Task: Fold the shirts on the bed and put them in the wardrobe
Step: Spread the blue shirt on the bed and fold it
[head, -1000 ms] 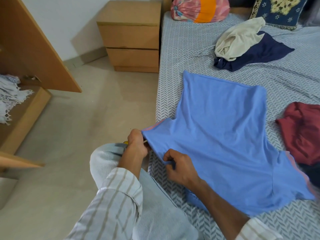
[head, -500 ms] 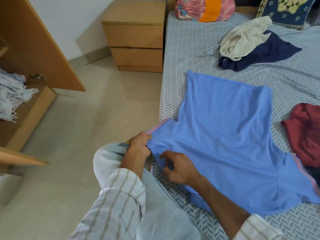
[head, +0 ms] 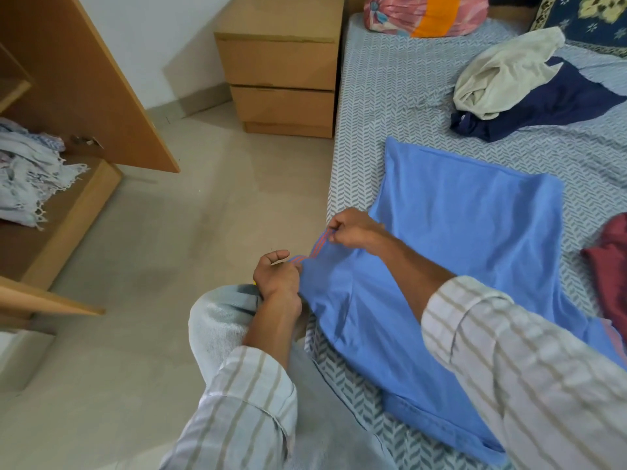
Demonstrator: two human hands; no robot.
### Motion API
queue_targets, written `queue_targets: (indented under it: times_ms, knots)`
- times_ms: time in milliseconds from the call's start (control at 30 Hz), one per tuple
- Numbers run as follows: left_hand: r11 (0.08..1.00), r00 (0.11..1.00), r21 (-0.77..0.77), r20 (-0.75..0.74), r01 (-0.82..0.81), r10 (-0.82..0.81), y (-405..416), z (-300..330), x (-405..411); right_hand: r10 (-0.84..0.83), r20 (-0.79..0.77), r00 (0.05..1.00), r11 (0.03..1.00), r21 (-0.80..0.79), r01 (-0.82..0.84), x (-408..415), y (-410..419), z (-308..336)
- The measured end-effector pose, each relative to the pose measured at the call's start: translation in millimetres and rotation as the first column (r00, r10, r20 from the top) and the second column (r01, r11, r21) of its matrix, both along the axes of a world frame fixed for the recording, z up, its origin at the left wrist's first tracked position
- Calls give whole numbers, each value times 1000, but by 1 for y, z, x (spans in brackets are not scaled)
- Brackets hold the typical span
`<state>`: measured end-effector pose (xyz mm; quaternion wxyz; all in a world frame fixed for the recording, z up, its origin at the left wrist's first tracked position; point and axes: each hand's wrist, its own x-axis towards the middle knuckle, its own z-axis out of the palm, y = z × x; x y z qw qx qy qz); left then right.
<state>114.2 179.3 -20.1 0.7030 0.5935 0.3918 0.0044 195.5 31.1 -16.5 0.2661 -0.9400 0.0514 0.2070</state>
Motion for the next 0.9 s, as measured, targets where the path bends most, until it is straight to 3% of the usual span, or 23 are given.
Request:
queue_targets:
  times_ms: [67,167,267,400,433,500,567,633,800,900]
  knots:
    - [999,999,49,36,10,-12,0,3,0,-19,81,997,993,114,9,-1,-3,-6]
    - [983,994,164,64,77,-88,-2,-2,-1,-16,86,996,999,40,12,-8,-7,-18]
    - [954,987,254,-20,156,-156,-4,-11,0,-123,181,976,981,168,93,-16,-10,-24]
    - [899,946,301,-156,319,-284,-14,-14,1,-240,294,925,961,210,182,-21,-30,-22]
    - [832,907,364,-210,419,-365,-18,-15,1,-258,308,916,957,209,199,-19,-39,-24]
    - [549,777,554,-388,626,-495,-28,-13,0,-275,329,903,957,185,224,-16,-56,-25]
    - [245,702,718,-448,652,-554,-40,-10,0,-292,327,899,954,161,252,-10,-73,-25]
    - [60,648,804,-429,591,-629,-54,-12,6,-292,336,895,955,144,257,-1,-87,-25]
    - [-90,497,846,-391,525,-775,-87,-17,40,-299,375,878,953,70,294,47,-112,-24]
    - [-100,482,823,-421,559,-768,-102,-21,64,-332,374,866,934,2,357,92,-121,-23]
